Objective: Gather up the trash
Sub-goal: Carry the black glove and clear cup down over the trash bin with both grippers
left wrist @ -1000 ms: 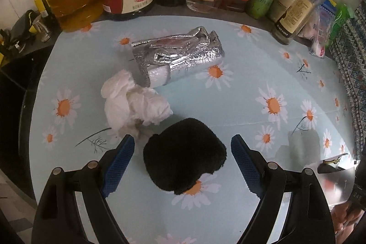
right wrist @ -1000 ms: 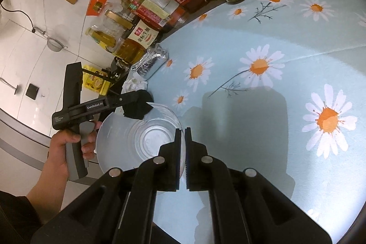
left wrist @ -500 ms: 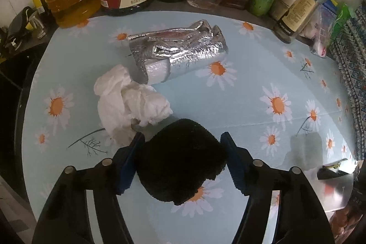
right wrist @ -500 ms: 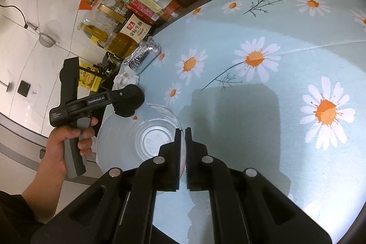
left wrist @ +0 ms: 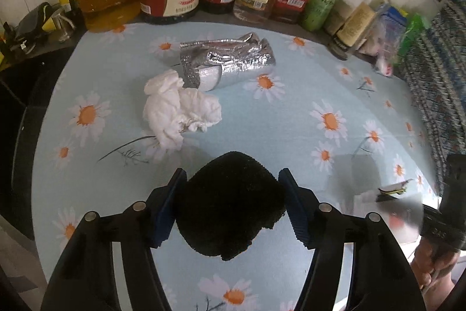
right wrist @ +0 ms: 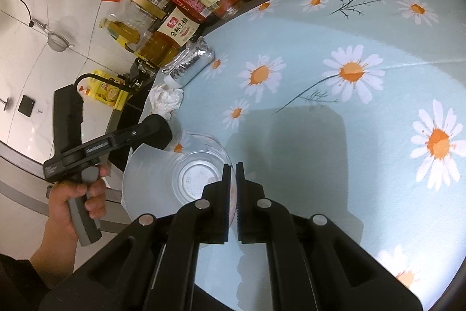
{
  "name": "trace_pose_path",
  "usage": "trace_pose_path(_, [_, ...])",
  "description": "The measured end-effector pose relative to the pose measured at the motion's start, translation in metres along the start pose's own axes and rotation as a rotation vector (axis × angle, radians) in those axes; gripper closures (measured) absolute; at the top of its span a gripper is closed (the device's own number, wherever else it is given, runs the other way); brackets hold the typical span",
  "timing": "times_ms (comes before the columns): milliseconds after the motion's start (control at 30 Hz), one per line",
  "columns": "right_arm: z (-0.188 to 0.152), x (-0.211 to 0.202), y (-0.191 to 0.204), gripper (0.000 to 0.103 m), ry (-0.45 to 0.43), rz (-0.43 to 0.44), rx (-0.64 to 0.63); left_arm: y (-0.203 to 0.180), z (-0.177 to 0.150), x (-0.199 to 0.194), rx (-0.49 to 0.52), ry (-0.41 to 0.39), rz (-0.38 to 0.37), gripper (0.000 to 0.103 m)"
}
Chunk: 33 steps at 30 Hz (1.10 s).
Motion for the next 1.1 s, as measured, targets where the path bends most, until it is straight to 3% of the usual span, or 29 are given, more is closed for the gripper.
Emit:
trace_pose_path(333, [-0.034, 0.015, 0.05, 0.098, -0.041, -0.034, 0.016, 0.027, -0.049, -0.043, 0.026, -0.034, -0.09, 0.04])
trace_pose_path(667, [-0.077, 0.034, 0.096, 0.098, -0.021, -0.077, 0.03, 0.074, -0.105, -0.061, 0.017, -0.024, -0.154, 0.04])
trace_pose_path(1100, [-0.145, 0.055, 0.128, 0.098, -0.003, -0.103, 0.092, 0.105, -0.168, -0.072, 0.053, 0.05, -0.215, 0.04])
Point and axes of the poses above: each gripper's, at about its wrist camera, not at the fingertips, and x roughly the way its jaws point, y to its left, z to its top, the point moved 2 cm from there along x, roughly the way its jaws point, and after that the axes turned 7 degrees about y, right-handed, at the moved point
